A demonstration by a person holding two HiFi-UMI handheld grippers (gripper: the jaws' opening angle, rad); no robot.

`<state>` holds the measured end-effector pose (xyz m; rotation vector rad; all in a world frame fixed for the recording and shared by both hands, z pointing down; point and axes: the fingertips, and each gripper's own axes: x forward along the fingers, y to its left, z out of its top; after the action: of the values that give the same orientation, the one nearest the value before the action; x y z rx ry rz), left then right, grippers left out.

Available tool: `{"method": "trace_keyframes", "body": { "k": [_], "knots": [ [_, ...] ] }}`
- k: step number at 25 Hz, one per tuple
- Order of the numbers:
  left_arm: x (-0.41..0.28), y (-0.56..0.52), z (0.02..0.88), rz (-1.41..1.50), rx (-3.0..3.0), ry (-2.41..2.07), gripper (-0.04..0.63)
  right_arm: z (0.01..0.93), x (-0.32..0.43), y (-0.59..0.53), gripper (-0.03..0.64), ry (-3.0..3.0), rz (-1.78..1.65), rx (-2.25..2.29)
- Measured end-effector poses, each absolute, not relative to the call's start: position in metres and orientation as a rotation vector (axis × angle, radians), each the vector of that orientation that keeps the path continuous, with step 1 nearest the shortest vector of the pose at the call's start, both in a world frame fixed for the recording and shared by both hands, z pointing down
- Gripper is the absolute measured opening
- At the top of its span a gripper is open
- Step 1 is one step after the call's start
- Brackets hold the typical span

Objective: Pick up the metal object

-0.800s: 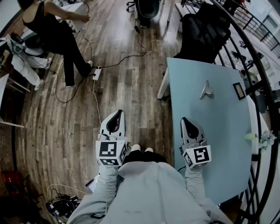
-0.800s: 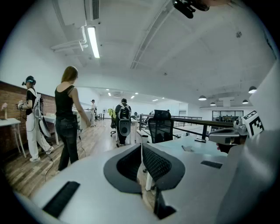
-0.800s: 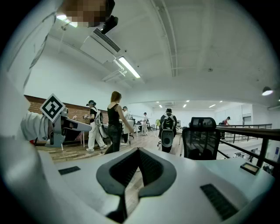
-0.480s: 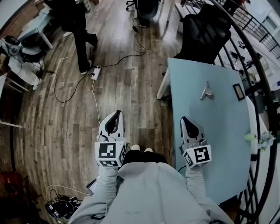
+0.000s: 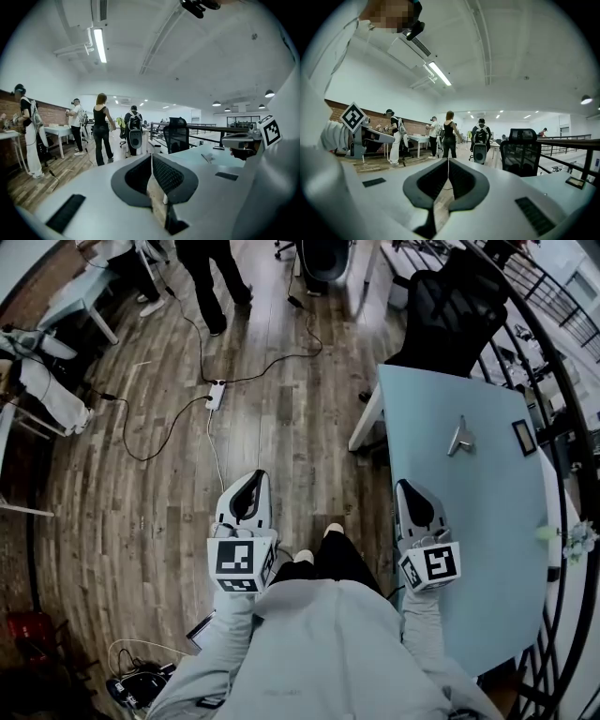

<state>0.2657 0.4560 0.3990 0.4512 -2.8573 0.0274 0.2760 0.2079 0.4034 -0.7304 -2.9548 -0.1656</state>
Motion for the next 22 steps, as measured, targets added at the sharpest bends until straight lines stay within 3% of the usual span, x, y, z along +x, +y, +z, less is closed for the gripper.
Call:
{"method": "trace_keyframes", "body": {
  "k": [7,22],
  "knots": [
    [0.214,0.468,0.416,0.025,0.412,-2.841,0.032,0.419,0.219,0.22,0.023,-2.933,-0.162,-0.763],
    [0.006,0.449,0.394,0.028,0.401,-2.857,0.032,0.4,0.019,0.201,0.023,-2.928,-0.13,-0.766]
  ]
}}
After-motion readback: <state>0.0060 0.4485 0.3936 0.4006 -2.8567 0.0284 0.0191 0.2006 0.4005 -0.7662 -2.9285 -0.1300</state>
